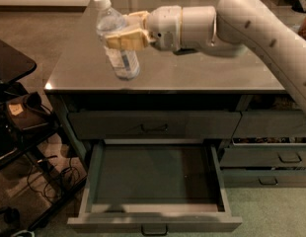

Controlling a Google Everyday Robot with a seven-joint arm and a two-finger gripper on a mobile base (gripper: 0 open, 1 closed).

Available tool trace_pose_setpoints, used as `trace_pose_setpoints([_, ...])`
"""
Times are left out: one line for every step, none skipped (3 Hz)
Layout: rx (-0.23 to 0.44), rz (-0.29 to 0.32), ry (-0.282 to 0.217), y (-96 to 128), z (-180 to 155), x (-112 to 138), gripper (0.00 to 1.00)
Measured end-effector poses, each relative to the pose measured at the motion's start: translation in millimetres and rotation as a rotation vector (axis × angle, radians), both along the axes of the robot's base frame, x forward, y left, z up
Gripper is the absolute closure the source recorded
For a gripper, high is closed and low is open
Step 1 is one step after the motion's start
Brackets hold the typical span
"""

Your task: Place blue plastic bottle into middle drawer

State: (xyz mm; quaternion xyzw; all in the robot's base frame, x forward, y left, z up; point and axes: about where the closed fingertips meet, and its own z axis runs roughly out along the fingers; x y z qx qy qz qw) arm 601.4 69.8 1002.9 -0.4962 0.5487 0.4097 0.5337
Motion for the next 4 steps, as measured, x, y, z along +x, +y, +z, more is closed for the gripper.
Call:
trace_pose_setpoints([0.095, 0.004, 0.001, 0.6, 20.8, -66.8, 1.0])
trace_pose_setpoints([0.071, -0.054, 0.053, -30.3, -0.8, -118.4, 1.0])
trace_pose_setpoints([0.062, -0.121, 0.081, -61.5, -15.5, -124.9, 1.0])
trace_pose_setpoints([0.051, -0.126, 0.071, -50.3, -26.1, -122.5, 1.0])
